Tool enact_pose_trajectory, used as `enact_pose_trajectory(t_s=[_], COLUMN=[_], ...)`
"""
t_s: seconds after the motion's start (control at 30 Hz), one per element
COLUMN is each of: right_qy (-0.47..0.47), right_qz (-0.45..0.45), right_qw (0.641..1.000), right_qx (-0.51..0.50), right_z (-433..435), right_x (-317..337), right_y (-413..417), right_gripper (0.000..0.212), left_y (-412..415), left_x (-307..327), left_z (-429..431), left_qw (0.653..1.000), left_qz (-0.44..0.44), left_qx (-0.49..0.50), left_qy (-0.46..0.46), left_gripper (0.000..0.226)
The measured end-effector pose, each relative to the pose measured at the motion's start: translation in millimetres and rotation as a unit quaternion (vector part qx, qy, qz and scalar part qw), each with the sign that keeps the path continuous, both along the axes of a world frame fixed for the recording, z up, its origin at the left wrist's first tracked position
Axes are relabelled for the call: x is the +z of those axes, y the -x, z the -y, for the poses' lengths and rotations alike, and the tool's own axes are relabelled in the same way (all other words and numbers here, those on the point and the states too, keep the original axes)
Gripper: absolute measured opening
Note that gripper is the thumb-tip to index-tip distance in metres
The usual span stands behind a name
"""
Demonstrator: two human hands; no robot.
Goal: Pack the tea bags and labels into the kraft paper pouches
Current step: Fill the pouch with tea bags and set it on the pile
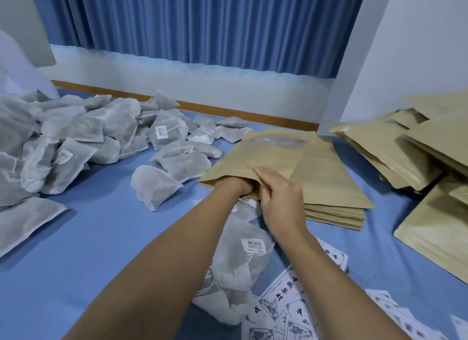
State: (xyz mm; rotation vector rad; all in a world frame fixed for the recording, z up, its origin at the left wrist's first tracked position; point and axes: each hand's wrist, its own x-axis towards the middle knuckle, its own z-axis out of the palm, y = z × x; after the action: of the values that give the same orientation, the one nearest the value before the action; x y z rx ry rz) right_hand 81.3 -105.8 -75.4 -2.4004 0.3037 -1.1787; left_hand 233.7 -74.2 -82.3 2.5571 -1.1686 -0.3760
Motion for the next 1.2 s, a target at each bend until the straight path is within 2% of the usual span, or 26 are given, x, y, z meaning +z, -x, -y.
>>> enact_pose_trajectory(t_s=[0.07,0.17,0.23,0.37,0.43,0.47,0.57,0.63,0.8,0.87,0.97,1.03,1.1,1.2], right_qy=[-0.014,-0.012,-0.004,-0.001,-0.004,-0.008,-0.02,-0.025,-0.029,-0.029,-0.045,-0.057,-0.061,-0.069], right_qz=[0.015,0.039,0.05,0.042,0.036,0.035,0.026,0.024,0.025,0.029,0.036,0.041,0.041,0.04], right_qw=[1.0,0.999,0.998,0.999,0.999,0.999,0.999,0.999,0.999,0.998,0.997,0.996,0.996,0.996], right_qx=[-0.008,-0.021,-0.025,-0.027,-0.031,-0.032,-0.03,-0.032,-0.037,-0.04,-0.051,-0.053,-0.052,-0.045], right_z=[1.7,2.2,3.0,2.1,2.9,2.0,1.7,2.6,2.7,3.0,3.9,4.5,3.9,3.4], right_x=[-0.7,1.2,2.1,1.8,2.4,2.8,2.7,2.7,2.5,2.8,3.5,3.5,3.2,2.4], right_y=[1.5,4.3,4.4,3.0,3.5,4.0,6.0,7.8,8.2,8.7,9.4,9.4,9.1,9.3], right_gripper=[0.046,0.048,0.048,0.048,0.048,0.048,0.045,0.044,0.043,0.042,0.039,0.037,0.037,0.036], left_y=[9.6,24.7,32.7,37.6,46.6,50.1,52.6,54.1,55.8,56.6,58.7,62.3,62.8,62.4], left_x=[3.6,20.6,20.4,2.4,0.7,1.3,0.2,1.4,1.2,0.8,4.8,7.4,6.9,2.1], left_z=[0.1,-27.4,-55.5,-107.8,-124.5,-129.2,-129.9,-130.0,-131.9,-131.5,-129.7,-128.0,-127.4,-125.2], left_qw=[0.996,0.971,0.955,0.942,0.941,0.944,0.95,0.951,0.931,0.907,0.846,0.821,0.836,0.897], left_qz=[-0.076,-0.112,-0.151,-0.009,-0.01,-0.002,0.081,0.092,0.058,0.057,0.12,0.142,0.134,0.164], left_qx=[-0.022,-0.057,-0.092,-0.125,-0.169,-0.183,-0.203,-0.189,-0.147,-0.116,-0.067,-0.041,-0.046,-0.06], left_qy=[0.04,0.202,0.238,0.31,0.294,0.275,0.222,0.228,0.329,0.4,0.515,0.552,0.531,0.407], left_gripper=[0.028,0.021,0.014,0.022,0.029,0.041,0.068,0.065,0.038,0.032,0.028,0.029,0.025,0.015])
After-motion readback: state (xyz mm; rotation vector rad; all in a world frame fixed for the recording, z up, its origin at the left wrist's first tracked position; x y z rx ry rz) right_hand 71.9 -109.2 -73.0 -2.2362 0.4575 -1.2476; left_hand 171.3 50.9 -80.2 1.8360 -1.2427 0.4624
